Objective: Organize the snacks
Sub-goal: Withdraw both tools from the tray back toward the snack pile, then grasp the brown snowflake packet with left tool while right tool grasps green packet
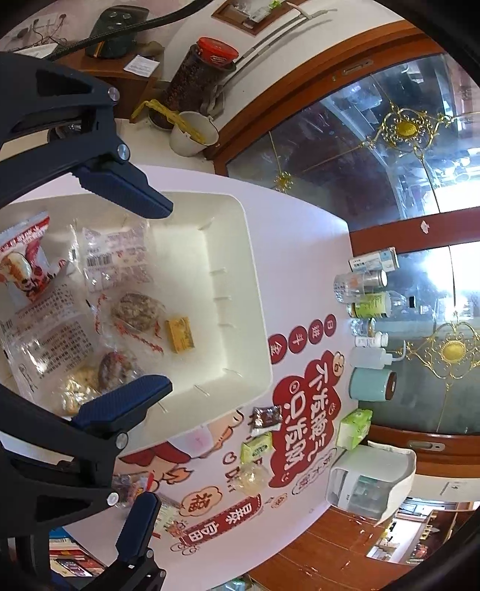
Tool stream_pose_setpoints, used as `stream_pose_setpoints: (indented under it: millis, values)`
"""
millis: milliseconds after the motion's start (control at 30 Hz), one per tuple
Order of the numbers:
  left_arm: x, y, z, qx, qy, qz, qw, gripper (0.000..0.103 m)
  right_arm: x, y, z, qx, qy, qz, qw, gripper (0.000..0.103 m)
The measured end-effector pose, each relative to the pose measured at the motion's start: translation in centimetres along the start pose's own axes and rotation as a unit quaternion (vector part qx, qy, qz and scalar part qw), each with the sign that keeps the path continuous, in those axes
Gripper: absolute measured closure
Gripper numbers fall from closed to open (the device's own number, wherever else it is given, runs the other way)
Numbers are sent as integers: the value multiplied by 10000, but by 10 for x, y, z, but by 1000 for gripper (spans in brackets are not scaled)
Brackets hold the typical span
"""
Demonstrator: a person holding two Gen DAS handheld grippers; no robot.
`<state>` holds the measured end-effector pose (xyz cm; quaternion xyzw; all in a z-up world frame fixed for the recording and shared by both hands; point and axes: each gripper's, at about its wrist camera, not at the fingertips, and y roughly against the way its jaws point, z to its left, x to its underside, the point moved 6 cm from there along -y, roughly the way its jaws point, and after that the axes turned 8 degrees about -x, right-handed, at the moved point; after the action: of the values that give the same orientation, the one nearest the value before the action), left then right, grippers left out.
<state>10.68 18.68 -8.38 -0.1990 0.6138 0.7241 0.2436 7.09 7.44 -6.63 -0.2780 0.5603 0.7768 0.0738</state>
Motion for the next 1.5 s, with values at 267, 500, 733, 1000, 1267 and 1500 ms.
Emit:
stream_pose_setpoints:
  millis: [267,500,733,1000,1267,1500]
  values:
    - [-25,-3,-26,181,-99,-102,9997,17,-5,10,-42,159,-500,-208,9984,50]
    - [-56,-13,-64,303,-351,-95,9989,17,-2,12,-100,165,-1095,-285,9934,50]
    - [-91,-40,-96,371,-605,105,9974,17,3,0,-170,393,-1478,-179,9881,50]
    - [-133,-91,-176,442,-1368,346,9890,17,-38,-5,-242,539,-1460,-398,9870,50]
    - [-136,-168,-243,295,-1790,1003,9783,17,-86,-38,-299,406,-1440,-352,9881,50]
    - [-114,-234,-257,508,-1363,1966,9696,35,-91,-93,-326,-97,-1677,175,9856,50]
